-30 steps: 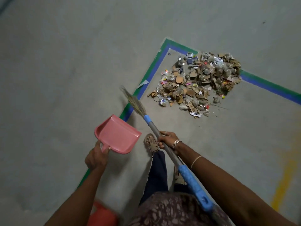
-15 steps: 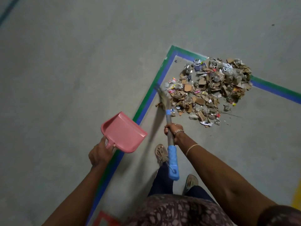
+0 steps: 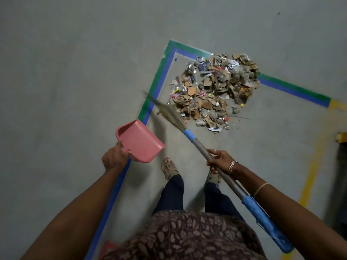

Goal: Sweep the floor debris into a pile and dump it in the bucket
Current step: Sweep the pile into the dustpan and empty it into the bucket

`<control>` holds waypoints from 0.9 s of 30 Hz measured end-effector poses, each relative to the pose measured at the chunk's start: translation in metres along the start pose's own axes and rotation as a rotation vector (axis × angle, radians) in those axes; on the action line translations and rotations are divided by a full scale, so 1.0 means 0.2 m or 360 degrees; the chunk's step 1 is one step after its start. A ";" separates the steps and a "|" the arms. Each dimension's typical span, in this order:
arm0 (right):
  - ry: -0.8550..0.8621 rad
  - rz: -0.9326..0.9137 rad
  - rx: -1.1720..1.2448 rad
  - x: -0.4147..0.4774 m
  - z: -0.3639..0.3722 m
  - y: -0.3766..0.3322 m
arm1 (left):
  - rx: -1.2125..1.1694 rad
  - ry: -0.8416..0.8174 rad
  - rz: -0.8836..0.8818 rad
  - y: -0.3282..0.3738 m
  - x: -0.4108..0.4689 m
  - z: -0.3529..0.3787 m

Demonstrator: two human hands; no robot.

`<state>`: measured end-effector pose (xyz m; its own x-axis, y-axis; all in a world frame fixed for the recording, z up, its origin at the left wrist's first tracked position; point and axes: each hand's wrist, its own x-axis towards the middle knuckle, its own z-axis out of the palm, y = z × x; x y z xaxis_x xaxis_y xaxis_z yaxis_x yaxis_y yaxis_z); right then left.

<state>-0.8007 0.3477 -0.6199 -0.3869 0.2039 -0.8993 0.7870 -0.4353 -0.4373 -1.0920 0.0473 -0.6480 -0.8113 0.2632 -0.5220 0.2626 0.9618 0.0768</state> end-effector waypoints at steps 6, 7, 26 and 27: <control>0.0069 0.0135 -0.0278 0.06 -0.13 0.28 | 0.0069 -0.0015 -0.0033 0.21 -0.16 0.09; 0.0084 0.0135 -0.0256 0.08 -0.17 0.31 | 0.0071 -0.0005 -0.0041 0.25 -0.20 0.11; -0.0229 0.0093 -0.0803 -0.09 -1.51 0.51 | -0.0421 0.0056 -0.0683 0.98 -1.08 0.67; -0.0218 0.0135 -0.0828 -0.08 -1.54 0.54 | -0.0420 0.0053 -0.0699 1.00 -1.11 0.69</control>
<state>-0.5619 0.5673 -0.6558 -0.3433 0.0559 -0.9376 0.9387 0.0535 -0.3405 -0.7868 0.1708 -0.6341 -0.8329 -0.1720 -0.5260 -0.2442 0.9672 0.0703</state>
